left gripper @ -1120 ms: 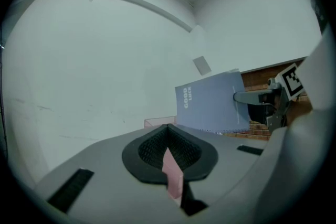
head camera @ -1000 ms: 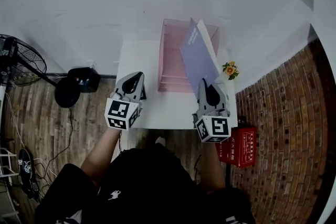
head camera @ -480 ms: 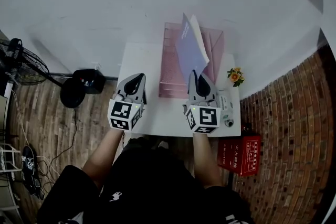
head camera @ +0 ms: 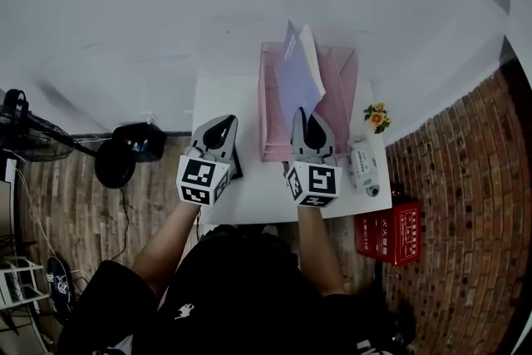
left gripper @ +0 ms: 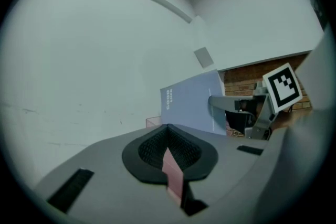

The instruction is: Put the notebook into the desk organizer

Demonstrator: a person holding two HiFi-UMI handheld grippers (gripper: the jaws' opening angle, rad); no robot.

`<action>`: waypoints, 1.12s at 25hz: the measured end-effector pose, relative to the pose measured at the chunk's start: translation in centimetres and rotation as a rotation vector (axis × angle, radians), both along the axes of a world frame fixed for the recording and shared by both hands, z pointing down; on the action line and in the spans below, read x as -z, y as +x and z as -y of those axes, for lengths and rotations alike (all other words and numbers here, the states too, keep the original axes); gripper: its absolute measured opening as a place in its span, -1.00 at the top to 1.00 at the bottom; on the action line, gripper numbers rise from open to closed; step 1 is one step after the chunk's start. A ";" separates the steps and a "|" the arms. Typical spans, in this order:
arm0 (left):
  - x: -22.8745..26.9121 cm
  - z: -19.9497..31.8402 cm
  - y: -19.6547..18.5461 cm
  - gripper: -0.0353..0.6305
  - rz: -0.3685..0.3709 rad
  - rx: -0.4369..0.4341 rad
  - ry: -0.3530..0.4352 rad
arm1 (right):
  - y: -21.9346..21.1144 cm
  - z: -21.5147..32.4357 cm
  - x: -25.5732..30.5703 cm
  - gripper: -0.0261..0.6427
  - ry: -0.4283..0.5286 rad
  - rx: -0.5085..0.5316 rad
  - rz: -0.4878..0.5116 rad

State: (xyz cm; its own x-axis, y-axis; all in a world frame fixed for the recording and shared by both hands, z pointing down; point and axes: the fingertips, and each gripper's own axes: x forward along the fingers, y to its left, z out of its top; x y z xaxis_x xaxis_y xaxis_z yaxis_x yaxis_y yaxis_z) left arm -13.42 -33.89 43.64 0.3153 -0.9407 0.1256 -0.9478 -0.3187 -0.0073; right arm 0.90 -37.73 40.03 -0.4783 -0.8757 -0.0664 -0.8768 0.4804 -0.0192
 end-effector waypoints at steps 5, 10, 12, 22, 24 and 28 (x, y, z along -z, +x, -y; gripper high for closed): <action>-0.4 0.9 -1.2 0.89 0.000 -0.047 -0.006 | -1.4 0.1 -1.1 0.83 -0.031 -0.047 0.055; -0.9 1.4 -1.7 0.89 0.004 -0.085 -0.013 | -0.6 -0.1 -2.5 0.83 -0.081 -0.116 0.137; -1.0 1.6 -1.6 0.89 0.004 -0.104 -0.015 | -0.2 -0.2 -3.1 0.83 -0.099 -0.137 0.163; -1.2 2.1 -0.5 0.89 0.004 -0.174 -0.011 | 2.1 -0.1 -5.4 0.81 -0.204 -0.217 0.317; -1.3 2.0 -0.4 0.89 0.002 -0.183 -0.012 | 2.6 -0.1 -6.2 0.79 -0.238 -0.233 0.357; -1.3 1.9 0.2 0.89 0.006 -0.203 -0.010 | 3.6 0.0 -7.7 0.75 -0.305 -0.257 0.423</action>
State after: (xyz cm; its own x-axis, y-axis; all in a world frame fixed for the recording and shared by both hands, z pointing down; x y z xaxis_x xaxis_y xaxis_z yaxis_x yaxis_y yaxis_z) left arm -13.26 -35.77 44.98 0.4976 -0.8565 0.1372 -0.8640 -0.5034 -0.0089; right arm 4.46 -37.71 47.72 -0.2346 -0.9697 0.0684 -0.8504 0.1706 -0.4978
